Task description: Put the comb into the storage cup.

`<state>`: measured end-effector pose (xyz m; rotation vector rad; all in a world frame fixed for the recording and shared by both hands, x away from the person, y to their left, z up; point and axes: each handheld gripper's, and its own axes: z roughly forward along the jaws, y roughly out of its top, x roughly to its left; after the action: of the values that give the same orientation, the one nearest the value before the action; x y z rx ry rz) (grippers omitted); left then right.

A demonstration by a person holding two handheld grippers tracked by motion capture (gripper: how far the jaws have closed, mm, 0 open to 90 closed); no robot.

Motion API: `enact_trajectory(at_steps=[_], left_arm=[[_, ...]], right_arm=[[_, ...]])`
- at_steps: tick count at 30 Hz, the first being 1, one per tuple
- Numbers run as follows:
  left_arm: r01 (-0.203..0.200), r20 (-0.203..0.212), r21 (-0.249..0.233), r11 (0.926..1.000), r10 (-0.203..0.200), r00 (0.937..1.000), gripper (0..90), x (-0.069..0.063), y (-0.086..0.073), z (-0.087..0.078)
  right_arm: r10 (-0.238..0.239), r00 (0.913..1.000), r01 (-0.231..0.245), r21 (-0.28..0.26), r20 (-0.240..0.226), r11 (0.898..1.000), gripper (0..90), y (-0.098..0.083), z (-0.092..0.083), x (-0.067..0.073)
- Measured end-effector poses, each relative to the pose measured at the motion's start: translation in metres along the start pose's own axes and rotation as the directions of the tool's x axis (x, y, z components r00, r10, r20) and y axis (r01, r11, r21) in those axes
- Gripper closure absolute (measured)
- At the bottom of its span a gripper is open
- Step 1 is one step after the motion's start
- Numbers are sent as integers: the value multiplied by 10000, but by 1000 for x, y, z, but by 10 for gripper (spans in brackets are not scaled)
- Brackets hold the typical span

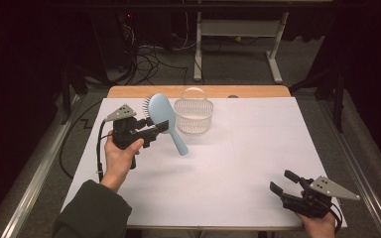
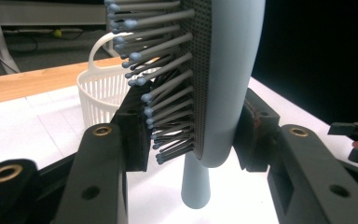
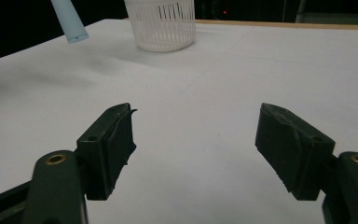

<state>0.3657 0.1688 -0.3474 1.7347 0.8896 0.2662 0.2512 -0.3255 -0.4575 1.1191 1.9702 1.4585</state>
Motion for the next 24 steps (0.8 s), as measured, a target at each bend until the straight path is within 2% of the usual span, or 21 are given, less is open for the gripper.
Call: enact_trajectory(at_steps=[12, 24], left_arm=[[-384, -48, 123, 9992, 385, 9992, 543, -4, 19, 8], [-700, -147, 242, 9973, 703, 9974, 543, -3, 37, 11]], right_arm=[[53, 10000, -54, -106, -50, 9999, 287, 1, 1, -1], [79, 9999, -80, -96, -117, 9999, 284, 2, 3, -2]])
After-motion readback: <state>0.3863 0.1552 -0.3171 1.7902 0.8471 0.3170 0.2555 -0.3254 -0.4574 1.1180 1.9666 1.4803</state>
